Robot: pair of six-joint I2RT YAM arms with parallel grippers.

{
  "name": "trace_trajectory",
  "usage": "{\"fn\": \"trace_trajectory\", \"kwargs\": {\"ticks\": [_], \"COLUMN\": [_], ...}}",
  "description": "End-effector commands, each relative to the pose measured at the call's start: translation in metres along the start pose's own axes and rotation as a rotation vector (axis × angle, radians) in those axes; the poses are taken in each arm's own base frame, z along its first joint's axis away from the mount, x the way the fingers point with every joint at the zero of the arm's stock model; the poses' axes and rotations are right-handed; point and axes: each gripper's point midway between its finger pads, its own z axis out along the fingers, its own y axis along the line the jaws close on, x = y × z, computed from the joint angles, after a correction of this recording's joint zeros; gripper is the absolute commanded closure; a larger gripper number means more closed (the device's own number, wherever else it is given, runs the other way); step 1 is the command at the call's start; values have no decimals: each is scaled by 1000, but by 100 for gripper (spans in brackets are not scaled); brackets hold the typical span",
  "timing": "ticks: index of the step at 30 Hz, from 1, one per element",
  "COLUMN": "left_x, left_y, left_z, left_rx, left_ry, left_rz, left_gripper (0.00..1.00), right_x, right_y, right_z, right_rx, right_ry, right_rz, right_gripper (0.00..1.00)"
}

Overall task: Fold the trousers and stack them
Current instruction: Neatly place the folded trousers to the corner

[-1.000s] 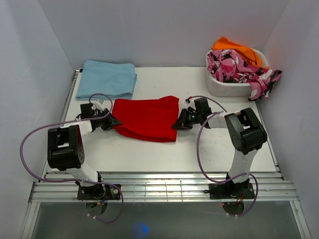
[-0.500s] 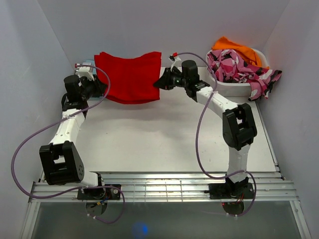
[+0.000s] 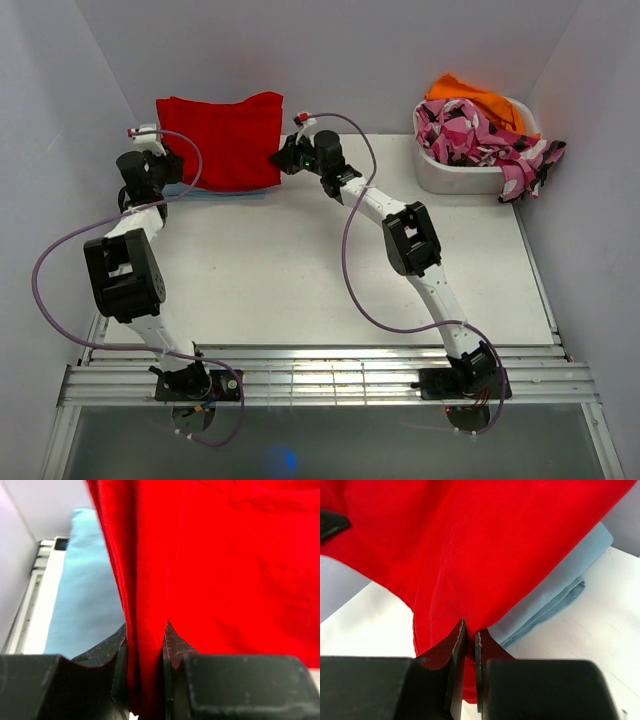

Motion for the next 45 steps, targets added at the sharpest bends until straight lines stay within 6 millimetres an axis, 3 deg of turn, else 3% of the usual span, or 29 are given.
{"fn": "trace_trajectory", "kwargs": {"ticks": [1, 2, 5, 6, 9, 18, 27, 30, 32, 33, 34, 35, 37, 38, 39, 41, 42, 43, 44, 45], "left_x": [-103, -91, -85, -82, -73, -41, 12, 23, 22, 31, 34, 26, 38, 25, 25, 17, 5, 1, -6, -10], "left_y": [34, 42, 64, 71, 81, 100, 114, 122, 126, 129, 133, 136, 144, 148, 149, 148, 147, 145, 145, 144], "left_z": [5, 14, 22, 22, 22, 31, 45, 51, 57, 60, 63, 68, 76, 80, 83, 84, 85, 83, 81, 77], "left_rx": [-57, -65, -88, -100, -113, -150, -178, -200, -204, -209, -219, -225, -241, -241, -240, -233, -227, -225, -233, -241], "left_ry": [-290, -269, -266, -264, -262, -229, -144, -130, -129, -113, -102, -111, -73, -92, -87, -77, -89, -70, -69, -54], "left_rz": [68, 55, 34, 31, 25, 31, 13, 19, 31, 29, 32, 40, 28, 31, 25, 17, 14, 7, 6, 1], "left_gripper": [100, 100, 100, 100, 100, 100, 100, 100, 100, 96, 91, 89, 75, 68, 54, 40, 29, 5, 2, 2], "right_x": [-88, -86, -78, -87, -76, -47, -18, -17, -19, -23, -26, -28, -37, -43, -52, -63, -87, -88, -91, -115], "right_y": [22, 26, 26, 31, 25, 12, 1, 4, 4, 6, 6, 8, 11, 12, 16, 23, 32, 28, 29, 41], "right_z": [9, 13, 22, 23, 30, 38, 43, 43, 42, 41, 40, 39, 33, 30, 24, 17, 9, 4, 0, -10], "right_rx": [2, 4, 25, 19, 46, 79, 99, 97, 98, 98, 102, 101, 103, 102, 101, 85, 79, 87, 83, 73], "right_ry": [-318, -332, -378, -411, -423, -431, -404, -400, -404, -406, -405, -405, -394, -392, -387, -374, -393, -376, -352, -370], "right_rz": [-150, -153, -197, -211, -225, -262, -266, -267, -277, -280, -282, -282, -280, -278, -278, -283, -293, -292, -294, -305], "right_gripper": [92, 92, 92, 92, 92, 92, 92, 85, 65, 60, 45, 36, 18, 13, 11, 2, 2, 5, 7, 9]}}
